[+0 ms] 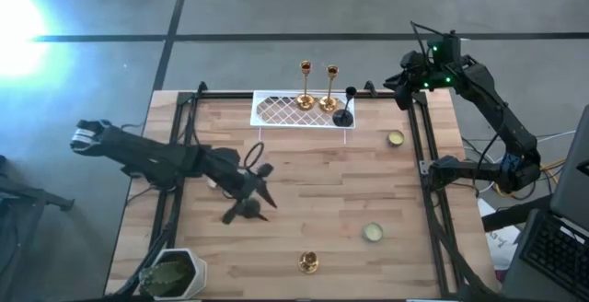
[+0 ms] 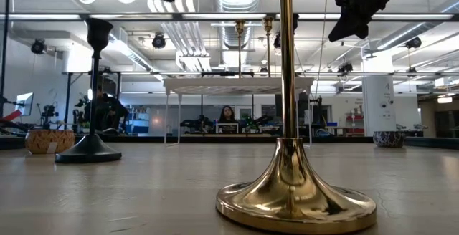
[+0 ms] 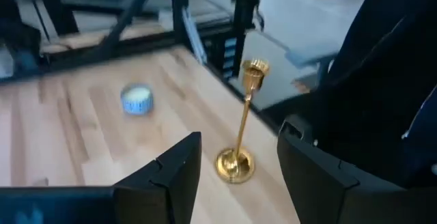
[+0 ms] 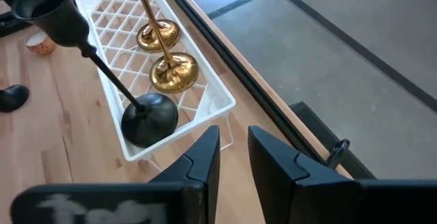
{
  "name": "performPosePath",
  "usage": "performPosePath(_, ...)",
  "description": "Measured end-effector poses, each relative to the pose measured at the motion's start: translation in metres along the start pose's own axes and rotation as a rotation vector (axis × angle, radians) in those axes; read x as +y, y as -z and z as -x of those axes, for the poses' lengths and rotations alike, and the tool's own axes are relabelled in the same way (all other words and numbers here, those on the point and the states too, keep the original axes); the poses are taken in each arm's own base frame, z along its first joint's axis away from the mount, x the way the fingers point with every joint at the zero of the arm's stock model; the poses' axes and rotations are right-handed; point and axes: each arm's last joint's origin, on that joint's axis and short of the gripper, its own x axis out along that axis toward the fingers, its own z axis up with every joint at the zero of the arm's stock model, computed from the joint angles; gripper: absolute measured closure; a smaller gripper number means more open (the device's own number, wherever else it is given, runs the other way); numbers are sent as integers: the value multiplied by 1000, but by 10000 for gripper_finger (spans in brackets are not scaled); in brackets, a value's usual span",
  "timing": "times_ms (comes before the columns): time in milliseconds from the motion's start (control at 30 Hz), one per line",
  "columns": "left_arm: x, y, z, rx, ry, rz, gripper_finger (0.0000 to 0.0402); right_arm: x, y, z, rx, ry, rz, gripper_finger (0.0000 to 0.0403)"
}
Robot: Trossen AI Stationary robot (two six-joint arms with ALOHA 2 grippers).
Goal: Pick & Place candle stick holders
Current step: Put the gold candle holder on the shelf
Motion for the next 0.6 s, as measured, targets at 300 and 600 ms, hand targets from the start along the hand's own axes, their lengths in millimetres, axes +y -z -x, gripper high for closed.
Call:
performPosePath(300, 11, 23, -34, 79, 52, 10, 204, 1, 0, 0, -7, -21, 3, 336)
performPosePath(600, 17, 32, -55, 40, 114, -22, 204, 1, 0, 0, -8, -23, 3, 325)
